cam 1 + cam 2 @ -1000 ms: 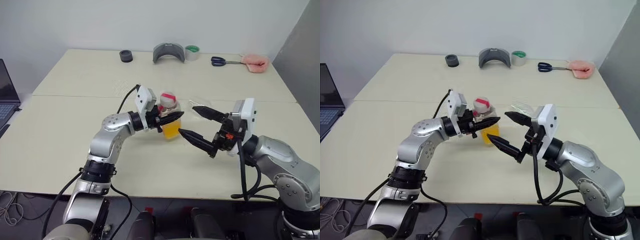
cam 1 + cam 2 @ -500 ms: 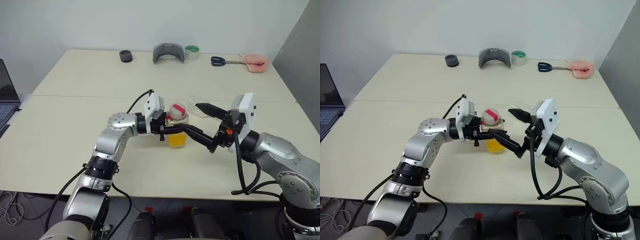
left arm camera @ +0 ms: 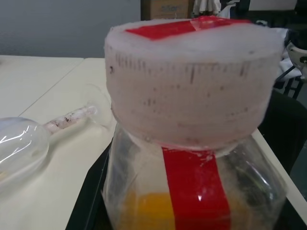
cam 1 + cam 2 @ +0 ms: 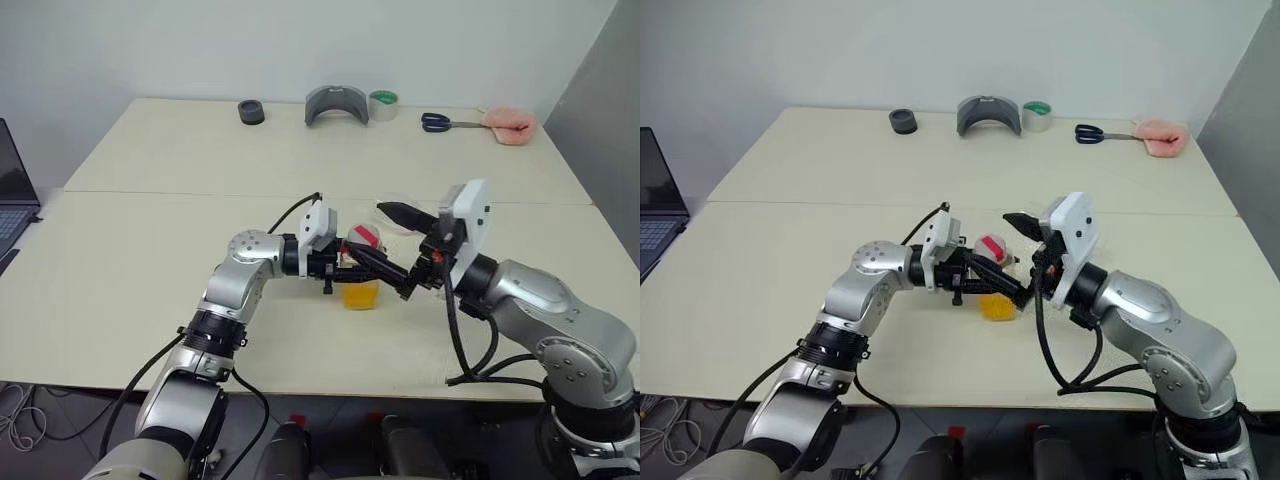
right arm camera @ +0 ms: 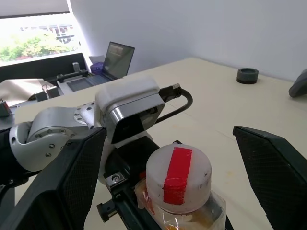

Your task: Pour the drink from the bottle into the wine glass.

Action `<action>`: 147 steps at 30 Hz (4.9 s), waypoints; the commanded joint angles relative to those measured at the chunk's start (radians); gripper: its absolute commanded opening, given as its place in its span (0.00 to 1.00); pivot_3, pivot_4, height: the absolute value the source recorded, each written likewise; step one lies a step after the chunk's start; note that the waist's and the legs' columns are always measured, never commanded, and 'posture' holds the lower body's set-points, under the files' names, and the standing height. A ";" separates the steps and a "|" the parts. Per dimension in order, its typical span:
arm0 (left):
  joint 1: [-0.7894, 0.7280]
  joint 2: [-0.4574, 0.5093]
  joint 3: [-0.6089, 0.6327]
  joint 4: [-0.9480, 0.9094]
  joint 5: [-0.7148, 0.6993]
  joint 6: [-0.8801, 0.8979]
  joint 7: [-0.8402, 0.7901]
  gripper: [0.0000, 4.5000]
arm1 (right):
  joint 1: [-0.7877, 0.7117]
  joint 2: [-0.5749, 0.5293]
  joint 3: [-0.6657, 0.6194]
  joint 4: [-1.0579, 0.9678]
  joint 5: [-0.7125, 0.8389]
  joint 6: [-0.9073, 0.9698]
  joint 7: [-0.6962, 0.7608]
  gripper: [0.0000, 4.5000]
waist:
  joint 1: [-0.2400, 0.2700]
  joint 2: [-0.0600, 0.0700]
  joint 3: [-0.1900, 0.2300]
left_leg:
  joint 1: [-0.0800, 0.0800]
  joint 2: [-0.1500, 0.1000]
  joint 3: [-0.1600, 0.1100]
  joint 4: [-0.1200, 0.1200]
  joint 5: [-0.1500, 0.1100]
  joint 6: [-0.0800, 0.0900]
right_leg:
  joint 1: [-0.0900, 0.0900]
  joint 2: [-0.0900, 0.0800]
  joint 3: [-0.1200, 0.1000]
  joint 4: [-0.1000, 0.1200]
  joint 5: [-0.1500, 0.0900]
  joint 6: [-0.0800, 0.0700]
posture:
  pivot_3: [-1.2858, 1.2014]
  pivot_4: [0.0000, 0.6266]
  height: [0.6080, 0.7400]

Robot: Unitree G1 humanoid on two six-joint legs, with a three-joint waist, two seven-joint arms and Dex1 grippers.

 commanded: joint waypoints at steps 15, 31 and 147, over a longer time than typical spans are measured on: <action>-0.048 0.008 0.009 -0.051 -0.008 0.015 -0.007 0.40 | -0.034 0.079 0.069 0.036 -0.160 -0.046 0.001 1.00 | -0.001 0.000 0.000 | 0.000 0.000 0.000 0.000 0.000 0.000 | 0.000 0.000 0.000 0.000 0.000 0.000 | 0.52 0.24 1.00; -0.047 0.021 -0.006 -0.052 0.007 -0.010 -0.016 0.39 | -0.081 -0.071 0.114 0.178 -0.229 -0.265 0.423 0.43 | -0.001 0.000 0.000 | 0.000 0.000 0.001 0.000 0.000 0.000 | 0.000 0.000 0.000 0.000 0.000 0.000 | 0.52 0.24 1.00; -0.143 -0.057 0.031 0.169 0.089 -0.131 0.096 0.39 | 0.109 0.224 0.062 -0.130 -0.461 -0.031 -0.073 0.80 | -0.009 0.003 0.003 | -0.007 0.000 -0.003 0.004 0.000 0.000 | -0.005 0.000 -0.002 0.002 0.001 0.000 | 0.52 0.24 1.00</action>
